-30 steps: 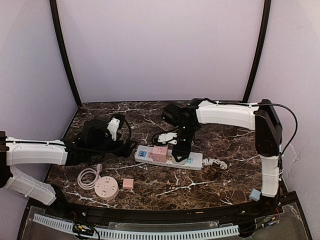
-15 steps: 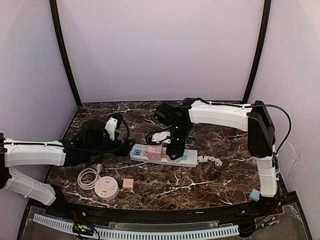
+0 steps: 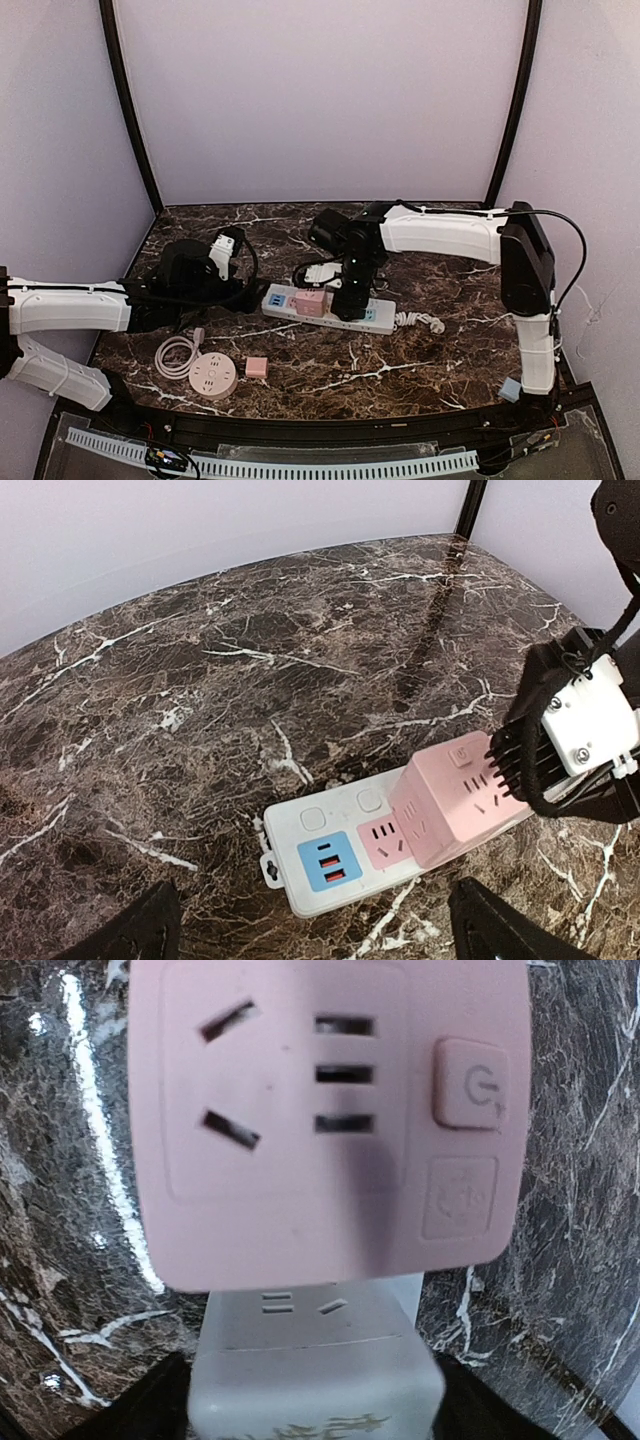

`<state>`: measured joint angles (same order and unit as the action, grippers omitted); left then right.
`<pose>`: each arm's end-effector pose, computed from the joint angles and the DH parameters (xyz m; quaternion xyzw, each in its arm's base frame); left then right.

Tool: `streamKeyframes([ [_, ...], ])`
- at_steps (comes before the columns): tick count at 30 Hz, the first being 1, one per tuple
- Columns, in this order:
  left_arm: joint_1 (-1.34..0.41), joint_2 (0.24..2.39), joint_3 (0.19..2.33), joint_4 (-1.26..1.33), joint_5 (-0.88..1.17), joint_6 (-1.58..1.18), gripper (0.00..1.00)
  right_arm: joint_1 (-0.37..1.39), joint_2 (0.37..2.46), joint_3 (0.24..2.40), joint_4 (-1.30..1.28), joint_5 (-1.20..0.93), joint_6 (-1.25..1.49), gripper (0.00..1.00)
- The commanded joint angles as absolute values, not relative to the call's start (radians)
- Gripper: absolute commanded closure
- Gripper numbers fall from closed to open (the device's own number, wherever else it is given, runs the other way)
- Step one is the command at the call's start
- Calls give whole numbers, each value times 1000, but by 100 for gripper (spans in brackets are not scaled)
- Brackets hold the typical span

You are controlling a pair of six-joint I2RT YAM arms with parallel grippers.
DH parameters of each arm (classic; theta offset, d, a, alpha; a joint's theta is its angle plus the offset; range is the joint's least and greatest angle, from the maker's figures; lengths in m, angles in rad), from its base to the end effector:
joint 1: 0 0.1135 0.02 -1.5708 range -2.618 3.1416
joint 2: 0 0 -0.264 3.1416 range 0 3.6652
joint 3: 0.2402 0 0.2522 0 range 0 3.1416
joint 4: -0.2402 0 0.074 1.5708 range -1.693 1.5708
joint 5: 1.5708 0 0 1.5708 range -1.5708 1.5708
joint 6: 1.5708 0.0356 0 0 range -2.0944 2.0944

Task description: Insert the plug

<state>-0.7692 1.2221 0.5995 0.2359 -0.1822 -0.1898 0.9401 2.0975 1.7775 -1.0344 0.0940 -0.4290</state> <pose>0.1947 -0.1795 0.2264 0.1874 0.8064 -0.1894 0.5279 0.2549 0.3434 0.2147 -0.6240 0.7725 -0.0179 0.1162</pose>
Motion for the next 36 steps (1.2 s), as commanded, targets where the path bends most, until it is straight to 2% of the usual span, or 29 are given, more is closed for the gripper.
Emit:
streamKeyframes([
  [1,-762,1195,581,228,-186,-179,7,933,2072,1729,-932,220,-393,2],
  [13,-762,1200,582,237,-158,-179,7,940,1862,1565,-853,260,-289,1],
  [20,-764,1223,601,242,-69,-170,9,939,1713,1374,-768,200,-89,1],
  [26,-771,1241,613,257,-7,-164,12,937,1618,1282,-811,252,191,1],
  [29,-784,1246,613,276,36,-156,14,937,1545,1232,-787,173,235,1],
  [36,-800,1245,617,266,37,-139,14,937,1398,1164,-780,134,350,1],
])
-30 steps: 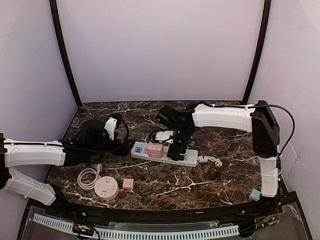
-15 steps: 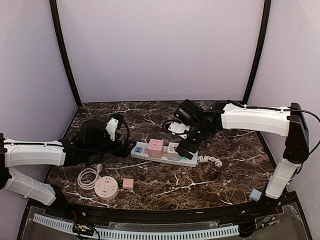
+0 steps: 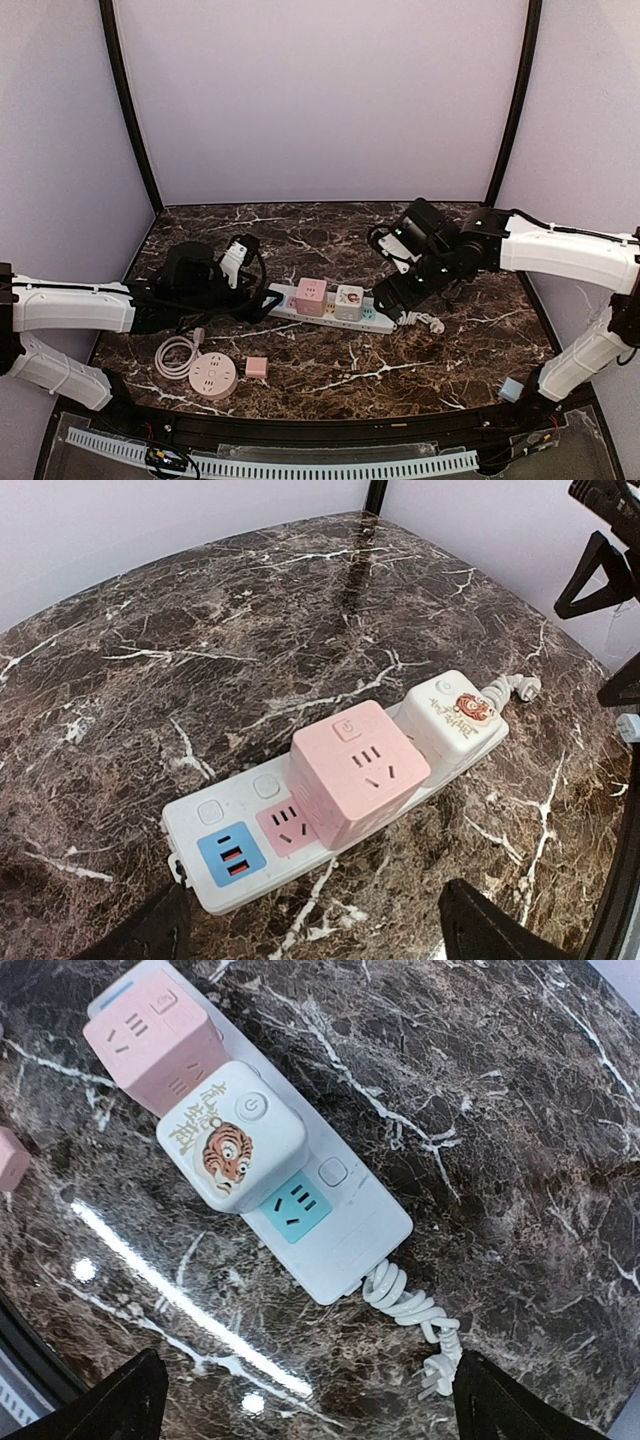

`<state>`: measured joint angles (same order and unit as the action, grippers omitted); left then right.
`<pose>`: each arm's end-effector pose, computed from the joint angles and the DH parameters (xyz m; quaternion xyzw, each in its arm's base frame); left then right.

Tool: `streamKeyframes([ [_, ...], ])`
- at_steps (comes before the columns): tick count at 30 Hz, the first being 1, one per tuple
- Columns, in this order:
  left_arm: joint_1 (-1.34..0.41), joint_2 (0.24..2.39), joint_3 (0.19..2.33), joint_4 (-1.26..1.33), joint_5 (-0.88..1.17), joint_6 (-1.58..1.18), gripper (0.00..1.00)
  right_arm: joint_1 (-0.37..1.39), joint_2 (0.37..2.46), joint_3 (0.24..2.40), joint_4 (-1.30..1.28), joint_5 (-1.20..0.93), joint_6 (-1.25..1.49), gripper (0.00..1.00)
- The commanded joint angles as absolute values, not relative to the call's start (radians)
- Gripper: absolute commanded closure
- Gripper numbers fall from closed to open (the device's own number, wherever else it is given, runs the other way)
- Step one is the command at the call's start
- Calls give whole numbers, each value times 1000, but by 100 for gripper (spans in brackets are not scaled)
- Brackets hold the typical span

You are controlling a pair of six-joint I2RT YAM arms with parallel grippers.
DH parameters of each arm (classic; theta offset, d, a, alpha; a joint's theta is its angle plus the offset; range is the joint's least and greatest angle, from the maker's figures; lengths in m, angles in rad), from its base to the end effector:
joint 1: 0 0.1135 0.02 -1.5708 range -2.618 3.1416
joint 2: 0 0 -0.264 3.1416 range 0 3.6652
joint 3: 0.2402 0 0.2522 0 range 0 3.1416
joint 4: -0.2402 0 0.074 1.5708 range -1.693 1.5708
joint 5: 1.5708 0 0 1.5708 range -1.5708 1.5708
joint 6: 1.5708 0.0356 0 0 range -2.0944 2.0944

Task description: Insert the plug

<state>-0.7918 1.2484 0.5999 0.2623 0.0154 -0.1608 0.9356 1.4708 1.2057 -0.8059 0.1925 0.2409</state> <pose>0.1888 -0.1921 0.2225 0.2615 0.7873 -0.2616 0.4932 0.1823 0.2358 0.2743 -0.3060 0.9149 0.0591 0.2565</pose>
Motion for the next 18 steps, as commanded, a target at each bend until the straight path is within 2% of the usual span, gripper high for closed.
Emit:
streamKeyframes([
  [1,-802,1243,617,262,36,-137,14,937,1381,1153,-786,115,360,1],
  [3,-803,1245,617,261,33,-136,14,937,1357,1120,-809,97,383,1],
  [6,-805,1256,596,297,-43,-152,20,940,1341,1041,-734,80,393,1],
  [12,-803,1298,584,326,-226,-202,22,956,1441,972,-541,153,424,2],
  [15,-790,1374,615,313,-241,-232,22,956,1491,957,-509,230,452,10],
  [17,-773,1424,643,313,-212,-259,22,956,1520,949,-506,280,474,23],
  [18,-762,1453,650,313,-202,-272,23,956,1531,945,-502,290,481,25],
])
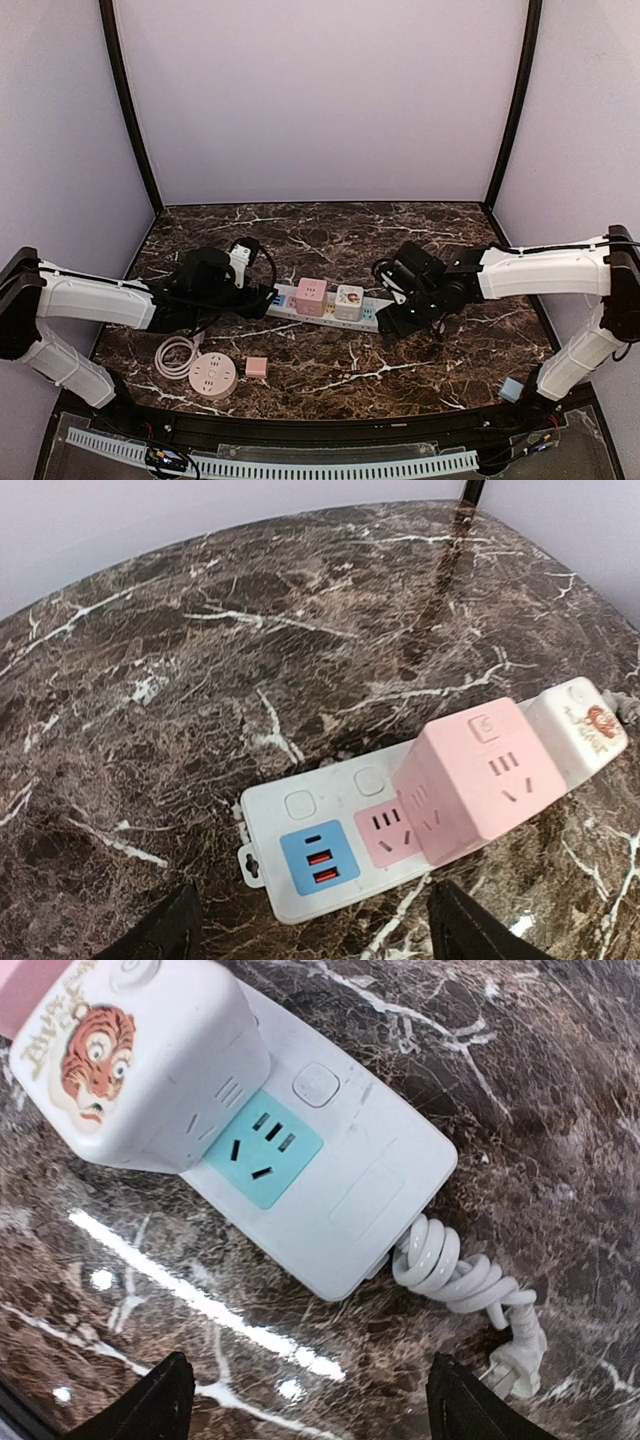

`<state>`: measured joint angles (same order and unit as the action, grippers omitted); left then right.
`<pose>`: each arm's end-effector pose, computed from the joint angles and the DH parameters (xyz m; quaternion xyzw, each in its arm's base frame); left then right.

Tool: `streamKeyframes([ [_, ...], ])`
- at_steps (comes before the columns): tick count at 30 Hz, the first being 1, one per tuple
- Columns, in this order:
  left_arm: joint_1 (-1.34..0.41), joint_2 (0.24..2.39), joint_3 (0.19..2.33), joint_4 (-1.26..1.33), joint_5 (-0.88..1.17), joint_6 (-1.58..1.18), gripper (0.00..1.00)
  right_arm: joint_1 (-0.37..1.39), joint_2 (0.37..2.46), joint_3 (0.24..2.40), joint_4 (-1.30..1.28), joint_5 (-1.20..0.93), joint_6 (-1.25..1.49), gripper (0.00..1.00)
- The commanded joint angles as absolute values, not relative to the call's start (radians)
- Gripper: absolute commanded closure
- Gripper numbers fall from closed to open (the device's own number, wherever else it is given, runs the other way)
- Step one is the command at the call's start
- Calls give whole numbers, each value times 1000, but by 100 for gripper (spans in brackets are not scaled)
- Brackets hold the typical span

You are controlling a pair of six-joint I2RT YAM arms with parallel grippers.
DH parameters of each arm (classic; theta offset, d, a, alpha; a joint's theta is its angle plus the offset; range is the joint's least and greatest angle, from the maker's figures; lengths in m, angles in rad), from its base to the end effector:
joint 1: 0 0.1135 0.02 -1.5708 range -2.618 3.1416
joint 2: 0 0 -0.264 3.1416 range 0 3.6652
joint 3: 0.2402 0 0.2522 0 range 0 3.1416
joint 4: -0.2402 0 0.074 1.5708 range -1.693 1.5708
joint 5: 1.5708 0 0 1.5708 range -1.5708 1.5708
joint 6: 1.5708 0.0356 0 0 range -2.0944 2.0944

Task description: Insert the plug

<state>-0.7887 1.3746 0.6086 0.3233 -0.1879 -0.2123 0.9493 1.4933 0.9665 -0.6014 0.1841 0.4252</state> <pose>0.2057 -0.1976 0.1992 0.1911 0.8209 -0.1859 0.5050 0.1731 0.2305 0.2069 -0.2322 0.9435 0.0693 0.2258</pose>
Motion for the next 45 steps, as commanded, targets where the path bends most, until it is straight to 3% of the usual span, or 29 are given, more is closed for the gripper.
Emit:
streamKeyframes([
  [1,-758,1467,663,312,-187,-278,23,956,1546,939,-494,284,484,26],
  [23,-702,1652,744,338,-41,-312,26,873,1844,1048,-292,322,393,30],
  [34,-700,1609,769,261,-175,-340,25,838,2136,1434,-226,159,256,29],
  [45,-699,1522,718,303,-287,-543,24,837,2427,1847,-184,-74,182,29],
])
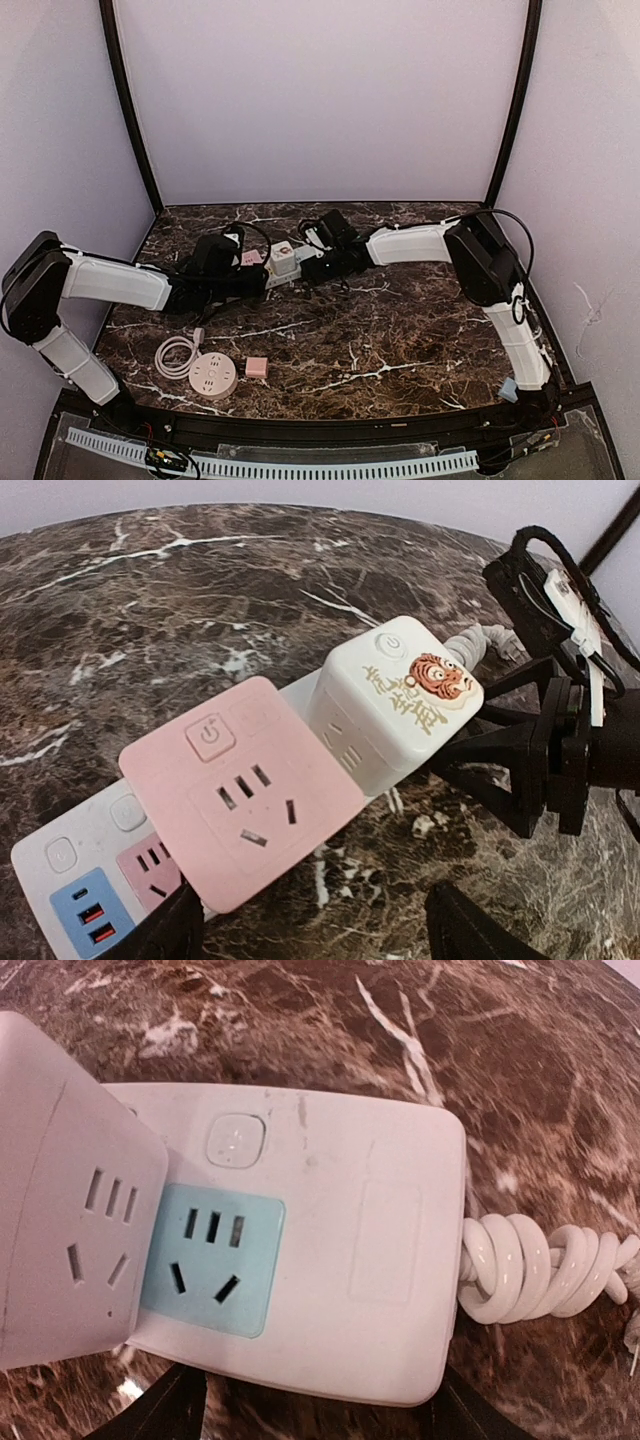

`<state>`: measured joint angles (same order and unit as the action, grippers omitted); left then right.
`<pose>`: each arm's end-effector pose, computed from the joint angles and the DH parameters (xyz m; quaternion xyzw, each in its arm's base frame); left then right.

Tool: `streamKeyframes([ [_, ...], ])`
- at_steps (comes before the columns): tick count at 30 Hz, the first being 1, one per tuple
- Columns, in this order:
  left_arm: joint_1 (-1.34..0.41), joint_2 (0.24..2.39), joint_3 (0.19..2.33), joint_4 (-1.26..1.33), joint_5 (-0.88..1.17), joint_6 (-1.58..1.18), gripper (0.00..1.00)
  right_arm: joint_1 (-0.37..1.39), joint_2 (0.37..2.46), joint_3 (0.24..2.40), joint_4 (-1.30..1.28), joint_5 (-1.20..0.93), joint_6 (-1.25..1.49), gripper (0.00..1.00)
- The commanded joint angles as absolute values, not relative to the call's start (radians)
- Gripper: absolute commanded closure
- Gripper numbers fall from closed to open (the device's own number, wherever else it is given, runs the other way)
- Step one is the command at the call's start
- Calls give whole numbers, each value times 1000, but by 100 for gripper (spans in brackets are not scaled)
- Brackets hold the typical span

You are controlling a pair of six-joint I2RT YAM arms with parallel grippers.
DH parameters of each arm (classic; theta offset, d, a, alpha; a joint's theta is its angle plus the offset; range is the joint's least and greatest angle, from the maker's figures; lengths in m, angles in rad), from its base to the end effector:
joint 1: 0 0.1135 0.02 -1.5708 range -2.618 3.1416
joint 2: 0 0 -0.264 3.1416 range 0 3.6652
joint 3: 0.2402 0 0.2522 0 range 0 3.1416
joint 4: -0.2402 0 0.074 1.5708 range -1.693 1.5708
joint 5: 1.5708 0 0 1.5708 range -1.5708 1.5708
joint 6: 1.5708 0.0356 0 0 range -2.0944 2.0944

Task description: Insert the plug

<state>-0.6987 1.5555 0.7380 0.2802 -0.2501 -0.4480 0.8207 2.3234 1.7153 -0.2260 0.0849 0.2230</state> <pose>0.2511 -0.1994 0.1843 0.0467 0.8636 -0.1748 0.4706 0.3494 0.3706 0.1344 -0.2598 0.8953 0.1450 0.3316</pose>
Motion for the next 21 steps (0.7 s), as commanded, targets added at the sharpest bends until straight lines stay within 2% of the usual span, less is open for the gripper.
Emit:
streamKeyframes([
  [1,-699,1521,722,293,-308,-564,24,836,2450,1885,-187,-82,177,29],
  [4,-699,1508,747,212,-358,-612,23,835,2483,1943,-199,-73,163,28],
  [7,-699,1478,773,128,-408,-674,23,832,2430,1897,-187,-45,141,26],
  [13,-709,1476,867,-85,-459,-783,24,812,2206,1631,-71,28,109,19],
  [21,-786,1432,934,-424,-541,-751,28,806,1929,1318,23,5,73,10],
])
